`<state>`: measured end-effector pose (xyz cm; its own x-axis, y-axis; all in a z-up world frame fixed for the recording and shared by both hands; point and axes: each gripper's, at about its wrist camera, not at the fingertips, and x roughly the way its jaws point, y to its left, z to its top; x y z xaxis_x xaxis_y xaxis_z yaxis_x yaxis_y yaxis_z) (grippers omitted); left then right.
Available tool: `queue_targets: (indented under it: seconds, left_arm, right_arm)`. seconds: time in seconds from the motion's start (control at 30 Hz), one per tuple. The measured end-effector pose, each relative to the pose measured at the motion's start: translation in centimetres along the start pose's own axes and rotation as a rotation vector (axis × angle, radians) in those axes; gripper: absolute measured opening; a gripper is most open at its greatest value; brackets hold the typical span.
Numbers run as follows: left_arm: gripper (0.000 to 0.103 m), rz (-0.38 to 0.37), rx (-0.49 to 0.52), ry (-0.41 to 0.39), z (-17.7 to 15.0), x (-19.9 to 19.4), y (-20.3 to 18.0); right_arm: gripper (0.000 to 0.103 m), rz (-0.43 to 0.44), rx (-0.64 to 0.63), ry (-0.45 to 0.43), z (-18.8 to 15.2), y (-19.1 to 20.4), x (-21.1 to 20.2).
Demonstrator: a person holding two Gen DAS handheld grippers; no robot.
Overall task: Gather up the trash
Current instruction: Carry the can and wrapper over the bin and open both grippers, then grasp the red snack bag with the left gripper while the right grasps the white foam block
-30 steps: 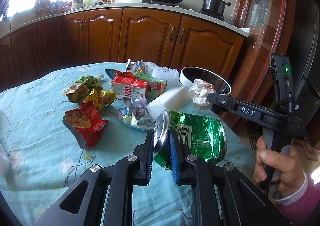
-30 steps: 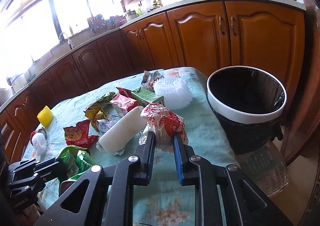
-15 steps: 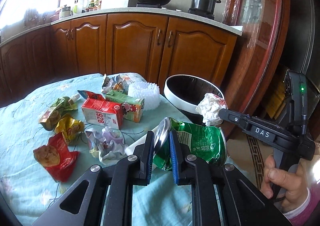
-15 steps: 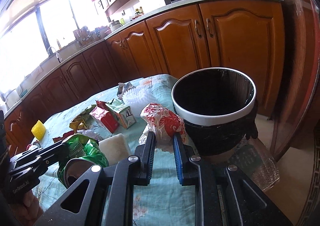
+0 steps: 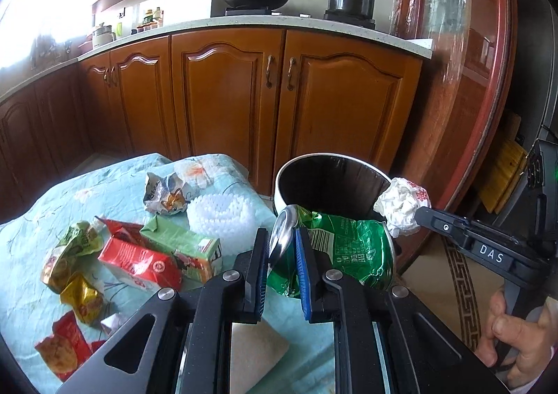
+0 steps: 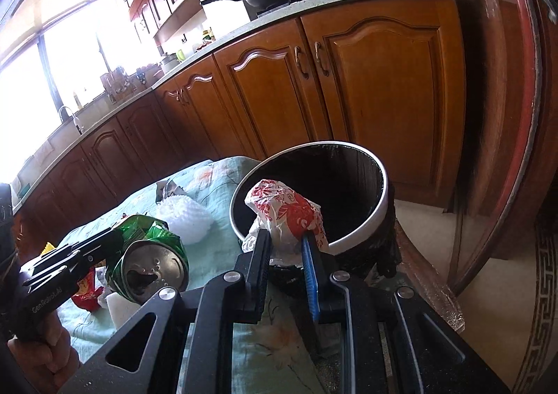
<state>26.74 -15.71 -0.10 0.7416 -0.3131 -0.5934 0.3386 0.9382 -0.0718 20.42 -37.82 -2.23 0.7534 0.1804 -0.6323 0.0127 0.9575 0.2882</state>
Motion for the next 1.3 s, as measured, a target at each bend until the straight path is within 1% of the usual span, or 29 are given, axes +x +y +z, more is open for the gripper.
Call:
queue_targets:
  seconds: [0.23, 0.43, 0.63, 0.83, 0.87, 0.9, 0.93, 0.97, 1.0, 1.03, 1.1, 1.17, 1.23, 1.27, 1.3]
  left_arm:
    - [0.014, 0.036, 0.014, 0.006, 2.6, 4.5, -1.5]
    - [0.014, 0.055, 0.029, 0.037, 4.3, 8.9, -2.6]
    - [0.014, 0.065, 0.049, 0.068, 5.4, 12.2, -3.5]
    - [0.015, 0.075, 0.068, 0.104, 5.9, 14.7, -4.3]
    - [0.015, 0.072, 0.068, 0.113, 5.9, 15.0, -4.5]
    - [0.016, 0.069, 0.063, 0.122, 6.0, 15.2, -4.5]
    - [0.019, 0.069, 0.057, 0.124, 6.0, 15.4, -4.5]
    - [0.020, 0.066, 0.052, 0.120, 6.1, 15.3, -4.5]
    - [0.026, 0.066, 0.048, 0.115, 6.1, 15.1, -4.5]
    - [0.035, 0.064, 0.045, 0.107, 6.1, 14.8, -4.5]
    - [0.043, 0.068, 0.043, 0.084, 6.3, 14.2, -4.6]
    - [0.046, 0.072, 0.044, 0.064, 6.0, 13.2, -4.5]
    - [0.054, 0.074, 0.031, 0.052, 5.6, 12.0, -4.2]
    - [0.056, 0.073, 0.023, 0.042, 5.2, 11.2, -3.8]
    - [0.060, 0.076, 0.019, 0.035, 4.8, 10.5, -3.6]
  right_arm:
    - [0.018, -0.012, 0.001, 0.025, 1.7, -1.0, 1.8]
    - [0.018, -0.016, 0.009, 0.055, 2.5, -1.9, 3.5]
    - [0.018, -0.025, 0.015, 0.095, 3.2, -3.1, 5.7]
    - [0.019, -0.037, 0.011, 0.109, 4.0, -4.0, 7.0]
    - [0.020, -0.035, 0.012, 0.112, 4.0, -4.1, 7.2]
    - [0.024, -0.030, 0.015, 0.114, 4.2, -4.2, 7.3]
    - [0.024, -0.031, 0.018, 0.114, 4.3, -4.4, 7.4]
    - [0.028, -0.031, 0.022, 0.111, 4.4, -4.5, 7.5]
    - [0.035, -0.027, 0.029, 0.112, 4.5, -4.7, 7.6]
    - [0.038, -0.022, 0.036, 0.111, 4.6, -4.8, 7.6]
    - [0.047, -0.018, 0.047, 0.102, 4.6, -5.0, 7.3]
    - [0.048, -0.012, 0.056, 0.096, 4.5, -5.1, 7.1]
    - [0.051, 0.005, 0.072, 0.089, 4.3, -5.1, 6.8]
    - [0.056, 0.012, 0.078, 0.086, 4.1, -4.9, 6.6]
    - [0.063, 0.018, 0.082, 0.082, 4.0, -4.8, 6.4]
